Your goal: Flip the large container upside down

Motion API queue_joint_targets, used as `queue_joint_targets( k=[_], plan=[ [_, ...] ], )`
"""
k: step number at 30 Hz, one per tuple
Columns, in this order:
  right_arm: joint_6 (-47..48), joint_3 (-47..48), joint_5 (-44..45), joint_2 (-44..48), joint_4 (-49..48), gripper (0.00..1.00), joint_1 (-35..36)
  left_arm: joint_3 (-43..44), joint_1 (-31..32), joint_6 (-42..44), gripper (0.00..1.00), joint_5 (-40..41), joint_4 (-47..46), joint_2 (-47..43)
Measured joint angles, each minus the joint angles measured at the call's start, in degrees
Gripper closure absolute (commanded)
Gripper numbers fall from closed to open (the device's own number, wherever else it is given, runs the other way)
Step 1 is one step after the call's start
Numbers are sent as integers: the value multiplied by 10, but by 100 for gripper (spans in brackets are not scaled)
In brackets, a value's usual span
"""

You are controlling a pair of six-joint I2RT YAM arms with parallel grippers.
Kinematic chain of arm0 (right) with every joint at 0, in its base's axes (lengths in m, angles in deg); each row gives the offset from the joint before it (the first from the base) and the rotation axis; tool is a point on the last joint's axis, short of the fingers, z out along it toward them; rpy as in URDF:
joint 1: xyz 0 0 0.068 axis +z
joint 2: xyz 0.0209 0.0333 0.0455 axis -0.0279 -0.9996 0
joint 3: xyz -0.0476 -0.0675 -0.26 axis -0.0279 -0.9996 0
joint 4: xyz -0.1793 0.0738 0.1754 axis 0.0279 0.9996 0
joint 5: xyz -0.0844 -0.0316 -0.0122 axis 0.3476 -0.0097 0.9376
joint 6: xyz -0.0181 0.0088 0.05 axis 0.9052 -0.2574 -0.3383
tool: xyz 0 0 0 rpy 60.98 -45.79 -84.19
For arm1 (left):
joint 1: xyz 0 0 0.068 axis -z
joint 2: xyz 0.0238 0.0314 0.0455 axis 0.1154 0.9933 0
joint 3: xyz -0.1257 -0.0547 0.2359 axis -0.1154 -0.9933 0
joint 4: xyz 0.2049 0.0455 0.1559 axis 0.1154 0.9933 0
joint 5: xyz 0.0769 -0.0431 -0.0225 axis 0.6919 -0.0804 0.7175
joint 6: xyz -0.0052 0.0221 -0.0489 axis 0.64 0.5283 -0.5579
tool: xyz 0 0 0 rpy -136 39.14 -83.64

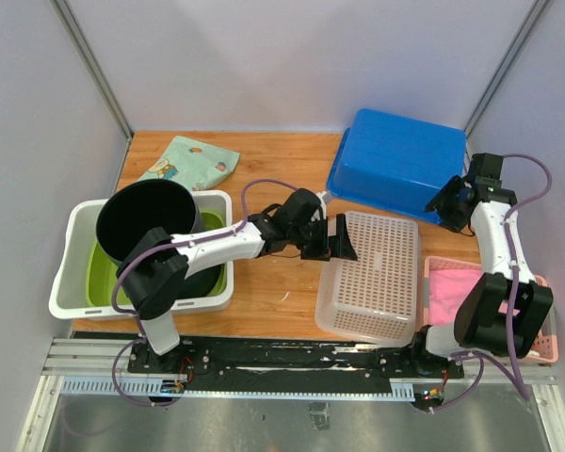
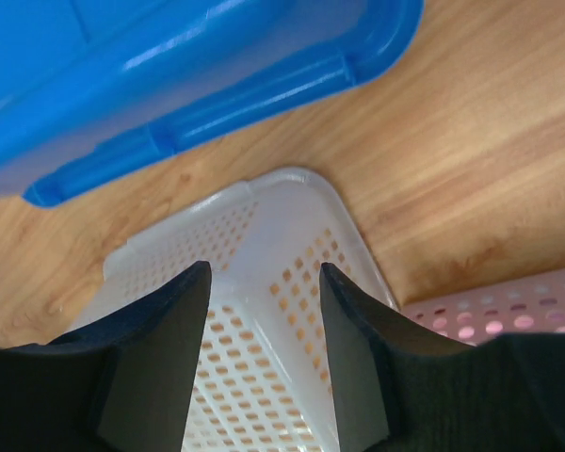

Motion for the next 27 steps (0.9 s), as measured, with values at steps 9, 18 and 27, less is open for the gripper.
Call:
queue_joint_targets(
  k=[9, 18, 27],
  plan=[
    [8, 118, -40, -194, -66, 52, -23, 58, -72, 50, 1, 1, 46, -14],
    [43, 263, -3, -320, -73, 53, -24, 150, -155, 109, 1, -24, 69, 33],
    [44, 211, -11, -206, -87, 49, -5, 226, -182, 180, 1, 40, 146, 62]
  ],
)
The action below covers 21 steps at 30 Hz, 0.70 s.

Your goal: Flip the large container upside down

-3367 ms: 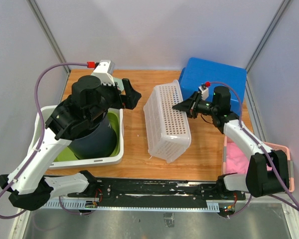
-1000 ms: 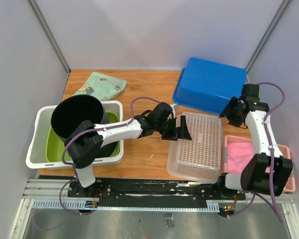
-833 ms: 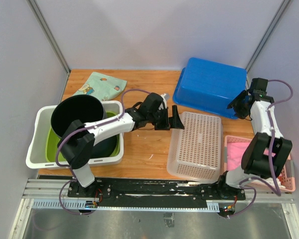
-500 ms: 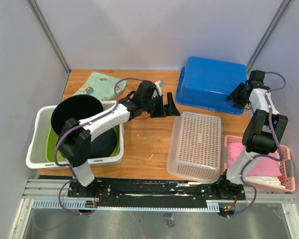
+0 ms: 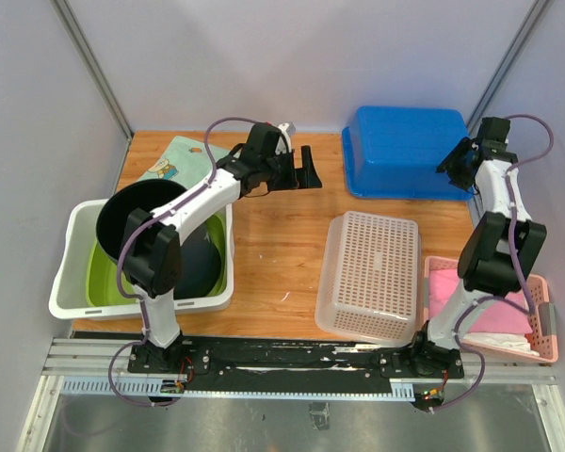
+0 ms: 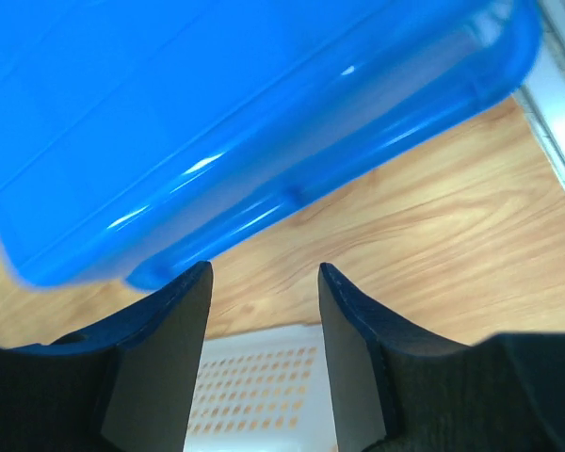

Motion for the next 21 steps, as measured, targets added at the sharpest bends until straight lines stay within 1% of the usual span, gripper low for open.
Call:
queue_joint_targets(
  k=[2, 6, 10, 12, 14, 16, 18, 21],
  plan=[
    [3, -27, 1, 57, -5, 49, 32, 0, 0, 16, 1, 39, 31, -22],
    [10, -58, 0, 142, -15, 49, 148, -4, 1, 37, 1, 106, 80, -98],
    [24, -84, 0, 174, -9, 49, 271, -13, 3, 47, 1, 166, 121, -218],
    [27, -101, -1, 180, 0, 49, 314, -12, 9, 51, 1, 195, 142, -270],
    [27, -124, -3, 187, 7, 49, 333, -5, 13, 55, 2, 228, 173, -316],
    [26, -148, -3, 198, 20, 49, 336, 8, 14, 59, 2, 273, 211, -352],
    [25, -164, 5, 214, 34, 49, 336, 21, 13, 61, 2, 327, 251, -375],
    [25, -173, 19, 240, 47, 49, 336, 25, 13, 61, 2, 390, 316, -387]
  ],
)
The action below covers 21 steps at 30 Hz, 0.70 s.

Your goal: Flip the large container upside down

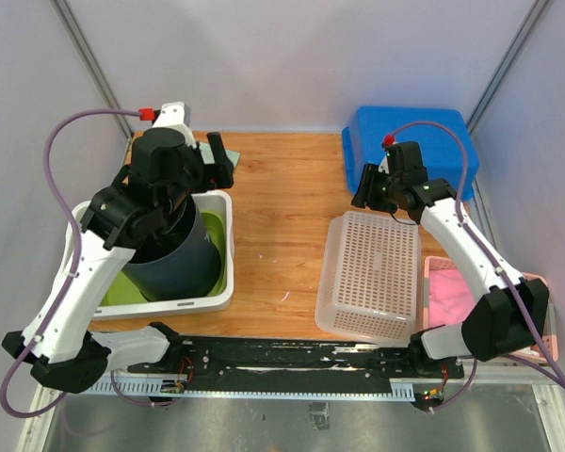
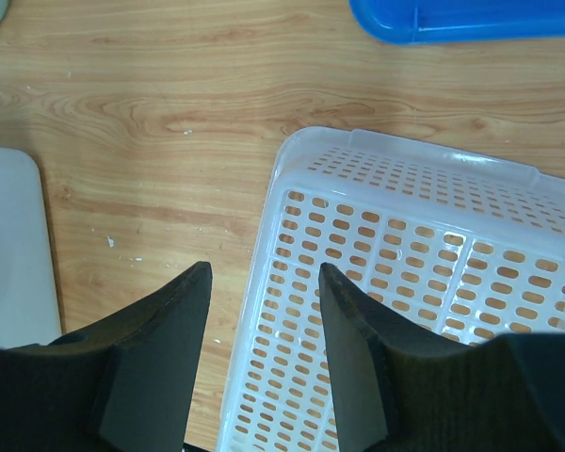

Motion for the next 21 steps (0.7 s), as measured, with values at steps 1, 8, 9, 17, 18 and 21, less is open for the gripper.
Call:
queue_joint_targets(
  k=[1, 8, 9, 17, 18, 21],
  plan=[
    [0, 0, 3, 9, 2, 49, 0, -3, 0, 0, 2, 11, 16, -1],
    [0, 0, 21, 33, 9, 49, 0, -139, 0, -40, 32, 38, 82, -8],
    [0, 0, 23, 33, 10, 49, 0, -156, 0, -45, 40, 39, 89, -8],
    [-2, 0, 33, 33, 22, 52, 0, -188, 2, -52, 100, 39, 95, -13],
    [-2, 0, 33, 33, 23, 52, 0, -183, 2, -52, 100, 43, 97, -13],
    [-4, 0, 36, 33, 23, 53, 0, -134, -2, -37, 100, 44, 136, -15]
  ],
)
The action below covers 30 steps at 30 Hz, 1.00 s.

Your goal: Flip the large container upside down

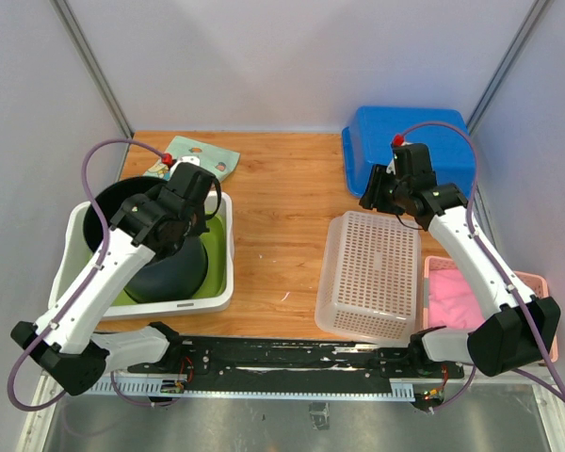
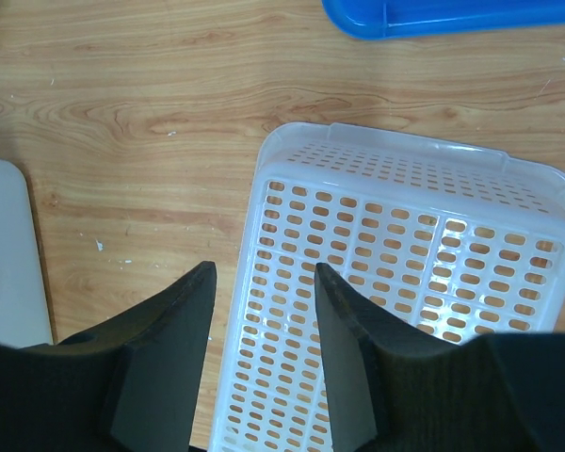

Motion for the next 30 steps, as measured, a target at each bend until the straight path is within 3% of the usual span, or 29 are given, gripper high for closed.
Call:
queue_joint_targets(
  k=[8, 14, 20, 25, 27, 30],
  plan=[
    [-3, 0, 0, -2, 1, 54, 0, 266, 2, 67, 100, -37, 46, 13],
    [-3, 0, 0, -16, 15, 55, 0, 452, 16, 113, 100, -45, 19, 30],
    [-7, 2, 0, -24, 29, 55, 0, 479, 16, 130, 100, -69, -25, 31],
    [-16, 2, 2, -12, 35, 51, -3, 489, 16, 138, 100, -105, -102, 87],
    [-17, 2, 3, 5, 42, 51, -5, 450, 16, 136, 100, -128, -175, 103],
    [-17, 2, 11, 41, 52, 50, -14, 325, 16, 123, 100, -164, -314, 106]
  ],
)
